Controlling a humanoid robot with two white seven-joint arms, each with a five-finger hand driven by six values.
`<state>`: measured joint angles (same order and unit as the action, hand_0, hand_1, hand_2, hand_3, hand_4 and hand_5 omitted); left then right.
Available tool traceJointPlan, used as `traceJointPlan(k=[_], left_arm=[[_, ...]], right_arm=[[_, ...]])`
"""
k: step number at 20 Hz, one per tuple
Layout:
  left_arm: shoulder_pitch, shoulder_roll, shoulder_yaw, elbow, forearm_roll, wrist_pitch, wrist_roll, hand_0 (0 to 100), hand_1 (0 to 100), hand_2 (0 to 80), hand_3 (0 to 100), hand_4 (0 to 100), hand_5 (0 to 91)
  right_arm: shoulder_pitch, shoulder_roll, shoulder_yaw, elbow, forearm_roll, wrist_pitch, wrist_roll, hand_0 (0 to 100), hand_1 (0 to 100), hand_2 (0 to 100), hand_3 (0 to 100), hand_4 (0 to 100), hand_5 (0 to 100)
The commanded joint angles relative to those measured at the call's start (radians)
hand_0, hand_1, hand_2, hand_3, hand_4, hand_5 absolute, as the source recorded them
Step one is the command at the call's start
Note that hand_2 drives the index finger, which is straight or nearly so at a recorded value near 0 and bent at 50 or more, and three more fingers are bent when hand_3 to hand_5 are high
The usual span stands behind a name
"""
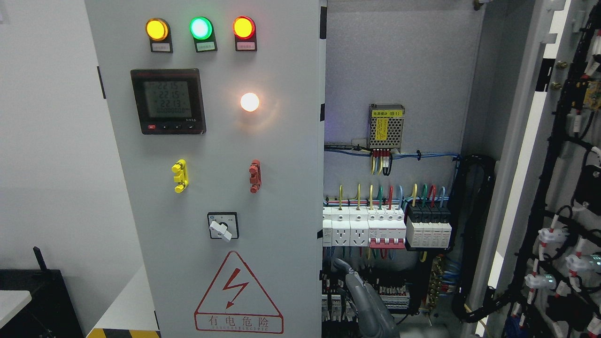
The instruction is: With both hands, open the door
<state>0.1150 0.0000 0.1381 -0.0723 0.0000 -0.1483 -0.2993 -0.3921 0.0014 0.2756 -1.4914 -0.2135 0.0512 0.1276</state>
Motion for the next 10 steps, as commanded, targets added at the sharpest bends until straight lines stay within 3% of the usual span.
traceJointPlan(k=[1, 10], left_arm=[[0.0, -0.034, -0.002, 0.005, -0.008, 0.009, 0.0, 0, 0, 0.0, 0, 0, 0.0], [-0.002, -0.034, -0.014, 0.003, -0.037, 0.016, 0.002, 0, 0, 0.0, 0, 0, 0.0]], right_arm=[[-0.011, 0.031, 0.01, 0.002, 0.0, 0.004, 0.001, 39, 0, 0, 0, 0, 0], [-0.022, 0.029, 0.017, 0.002, -0.044, 0.015, 0.003, 39, 0, 0, 0, 0, 0]])
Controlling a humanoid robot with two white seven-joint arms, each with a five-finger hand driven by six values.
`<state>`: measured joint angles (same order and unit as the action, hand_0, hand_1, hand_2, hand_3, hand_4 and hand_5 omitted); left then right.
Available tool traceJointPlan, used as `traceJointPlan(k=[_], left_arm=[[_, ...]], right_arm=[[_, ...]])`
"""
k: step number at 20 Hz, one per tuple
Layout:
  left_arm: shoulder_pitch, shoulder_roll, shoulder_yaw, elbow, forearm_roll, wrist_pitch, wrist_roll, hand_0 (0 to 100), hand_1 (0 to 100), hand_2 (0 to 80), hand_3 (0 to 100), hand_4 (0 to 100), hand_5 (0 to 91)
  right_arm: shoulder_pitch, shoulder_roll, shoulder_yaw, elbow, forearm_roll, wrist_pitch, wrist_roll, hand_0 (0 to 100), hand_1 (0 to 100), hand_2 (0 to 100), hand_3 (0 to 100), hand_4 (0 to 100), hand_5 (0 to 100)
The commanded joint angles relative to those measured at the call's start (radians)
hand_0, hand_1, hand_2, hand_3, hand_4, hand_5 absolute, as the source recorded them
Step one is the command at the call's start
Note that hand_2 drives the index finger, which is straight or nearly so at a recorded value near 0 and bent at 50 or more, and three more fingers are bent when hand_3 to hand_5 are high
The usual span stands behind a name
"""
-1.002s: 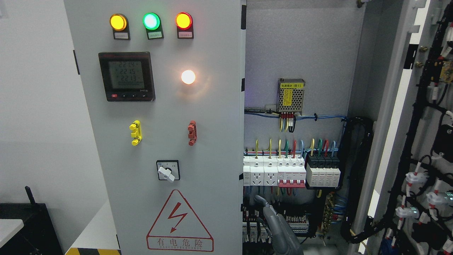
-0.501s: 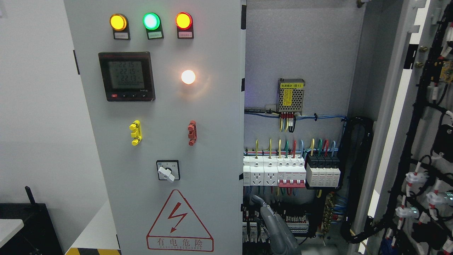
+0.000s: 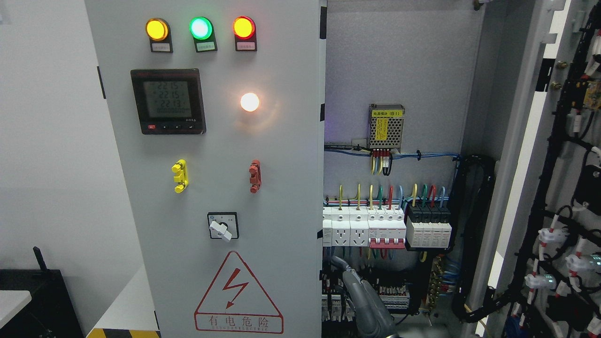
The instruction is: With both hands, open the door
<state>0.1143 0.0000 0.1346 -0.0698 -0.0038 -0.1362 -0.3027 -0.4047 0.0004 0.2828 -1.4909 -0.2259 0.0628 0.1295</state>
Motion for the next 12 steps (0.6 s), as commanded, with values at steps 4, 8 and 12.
traceJointPlan(k=[4, 8, 12], left_arm=[[-0.001, -0.034, -0.036, 0.001, -0.044, 0.01, 0.005, 0, 0, 0.0, 0, 0, 0.0], [-0.001, -0.034, -0.067, 0.001, -0.047, 0.01, 0.005, 0, 0, 0.0, 0, 0, 0.0], [0.001, -0.034, -0.069, 0.001, -0.042, 0.009, 0.005, 0, 0, 0.0, 0, 0, 0.0]], right_arm=[[-0.02, 0.03, 0.01, 0.001, -0.036, 0.02, 0.001, 39, 0, 0, 0, 0, 0], [-0.028, 0.03, 0.012, 0.008, -0.036, 0.022, 0.001, 39, 0, 0, 0, 0, 0], [-0.029, 0.03, 0.024, 0.009, -0.036, 0.023, 0.008, 39, 0, 0, 0, 0, 0]])
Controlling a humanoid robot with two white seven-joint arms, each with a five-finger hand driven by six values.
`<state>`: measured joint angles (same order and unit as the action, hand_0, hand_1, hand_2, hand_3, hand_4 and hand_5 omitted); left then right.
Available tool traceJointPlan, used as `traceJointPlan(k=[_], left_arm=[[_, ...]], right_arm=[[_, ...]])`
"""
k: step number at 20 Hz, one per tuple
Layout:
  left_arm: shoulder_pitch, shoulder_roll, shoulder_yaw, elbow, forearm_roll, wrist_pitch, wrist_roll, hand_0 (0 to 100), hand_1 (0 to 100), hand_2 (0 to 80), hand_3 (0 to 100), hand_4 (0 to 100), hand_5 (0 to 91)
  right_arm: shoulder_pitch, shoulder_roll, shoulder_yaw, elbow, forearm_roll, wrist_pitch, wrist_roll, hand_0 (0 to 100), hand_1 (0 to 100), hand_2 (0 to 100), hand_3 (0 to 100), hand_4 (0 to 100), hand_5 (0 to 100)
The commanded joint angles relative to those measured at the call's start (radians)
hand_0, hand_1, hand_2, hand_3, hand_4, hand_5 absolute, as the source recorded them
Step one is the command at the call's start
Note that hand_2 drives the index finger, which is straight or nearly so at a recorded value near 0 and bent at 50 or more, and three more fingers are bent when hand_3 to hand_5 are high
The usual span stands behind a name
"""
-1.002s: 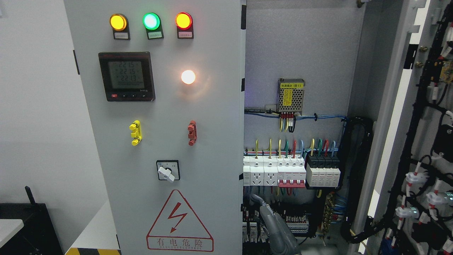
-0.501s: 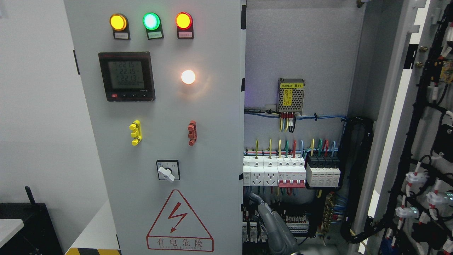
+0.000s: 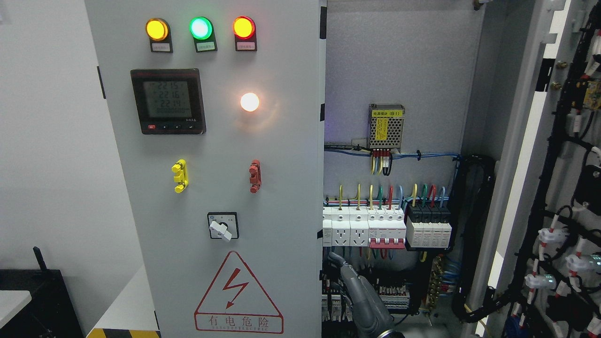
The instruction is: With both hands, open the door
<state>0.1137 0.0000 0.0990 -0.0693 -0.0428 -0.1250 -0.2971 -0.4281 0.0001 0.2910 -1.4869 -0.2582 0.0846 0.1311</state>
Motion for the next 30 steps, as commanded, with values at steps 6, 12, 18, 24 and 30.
traceJointPlan(k=[6, 12, 18, 24, 30], left_arm=[[0.001, -0.034, -0.031, 0.0, 0.003, -0.005, -0.002, 0, 0, 0.0, 0, 0, 0.0], [0.0, -0.034, -0.031, -0.003, 0.006, -0.01, -0.002, 0, 0, 0.0, 0, 0, 0.0], [0.0, -0.034, -0.03, -0.003, 0.006, -0.012, -0.002, 0, 0, 0.0, 0, 0, 0.0], [0.001, -0.034, -0.031, -0.003, 0.006, -0.012, -0.002, 0, 0, 0.0, 0, 0, 0.0], [0.001, -0.034, -0.031, -0.003, 0.006, -0.012, -0.002, 0, 0, 0.0, 0, 0, 0.0]], right_arm=[[-0.006, 0.031, 0.016, 0.005, -0.004, 0.001, 0.027, 39, 0, 0, 0, 0, 0], [-0.011, 0.029, 0.016, 0.005, -0.006, 0.001, 0.038, 39, 0, 0, 0, 0, 0], [-0.021, 0.029, 0.014, 0.026, -0.006, 0.001, 0.058, 39, 0, 0, 0, 0, 0], [-0.047, 0.029, 0.011, 0.05, -0.007, 0.001, 0.071, 39, 0, 0, 0, 0, 0], [-0.049, 0.029, 0.013, 0.059, -0.035, 0.001, 0.093, 39, 0, 0, 0, 0, 0]])
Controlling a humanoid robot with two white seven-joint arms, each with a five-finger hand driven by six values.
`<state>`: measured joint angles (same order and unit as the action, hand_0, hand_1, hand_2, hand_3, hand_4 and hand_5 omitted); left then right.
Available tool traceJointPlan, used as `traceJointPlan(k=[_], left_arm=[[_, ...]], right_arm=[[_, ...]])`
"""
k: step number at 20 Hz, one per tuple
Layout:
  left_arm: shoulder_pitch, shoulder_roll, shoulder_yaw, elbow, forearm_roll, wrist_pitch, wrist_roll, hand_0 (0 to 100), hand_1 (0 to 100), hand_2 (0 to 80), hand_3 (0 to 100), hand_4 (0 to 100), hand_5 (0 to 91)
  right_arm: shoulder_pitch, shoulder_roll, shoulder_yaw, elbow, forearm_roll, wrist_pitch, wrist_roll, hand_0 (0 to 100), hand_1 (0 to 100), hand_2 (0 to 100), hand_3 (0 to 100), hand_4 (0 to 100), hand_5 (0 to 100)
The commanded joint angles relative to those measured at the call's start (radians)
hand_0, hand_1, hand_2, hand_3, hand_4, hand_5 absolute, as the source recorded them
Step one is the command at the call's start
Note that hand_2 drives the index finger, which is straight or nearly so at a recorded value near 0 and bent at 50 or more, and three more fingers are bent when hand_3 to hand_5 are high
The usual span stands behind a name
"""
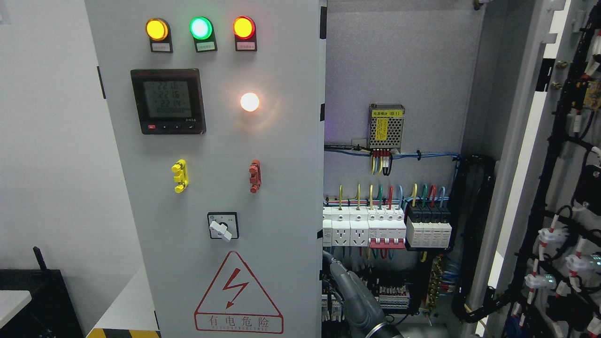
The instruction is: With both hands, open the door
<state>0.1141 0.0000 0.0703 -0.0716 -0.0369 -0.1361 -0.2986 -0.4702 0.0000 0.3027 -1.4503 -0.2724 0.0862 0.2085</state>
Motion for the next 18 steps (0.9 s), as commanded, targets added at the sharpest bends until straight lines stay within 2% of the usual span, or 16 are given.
traceJointPlan(k=[1, 12, 14, 18], left_arm=[[0.001, -0.034, -0.003, -0.001, 0.0, 0.0, -0.001, 0, 0, 0.0, 0, 0, 0.0], [-0.001, -0.034, -0.001, -0.001, 0.0, 0.0, -0.001, 0, 0, 0.0, 0, 0, 0.0], [-0.001, -0.034, -0.001, -0.001, 0.0, 0.0, -0.001, 0, 0, 0.0, 0, 0, 0.0], [0.001, -0.034, -0.003, -0.001, 0.0, 0.0, -0.001, 0, 0, 0.0, 0, 0, 0.0]], right_arm=[[-0.007, 0.029, 0.001, 0.022, -0.021, 0.0, 0.018, 39, 0, 0, 0, 0, 0], [-0.01, 0.029, -0.01, 0.042, -0.027, 0.0, 0.055, 39, 0, 0, 0, 0, 0], [-0.011, 0.029, -0.01, 0.045, -0.044, 0.0, 0.075, 39, 0, 0, 0, 0, 0], [-0.016, 0.029, -0.011, 0.05, -0.044, 0.0, 0.08, 39, 0, 0, 0, 0, 0]])
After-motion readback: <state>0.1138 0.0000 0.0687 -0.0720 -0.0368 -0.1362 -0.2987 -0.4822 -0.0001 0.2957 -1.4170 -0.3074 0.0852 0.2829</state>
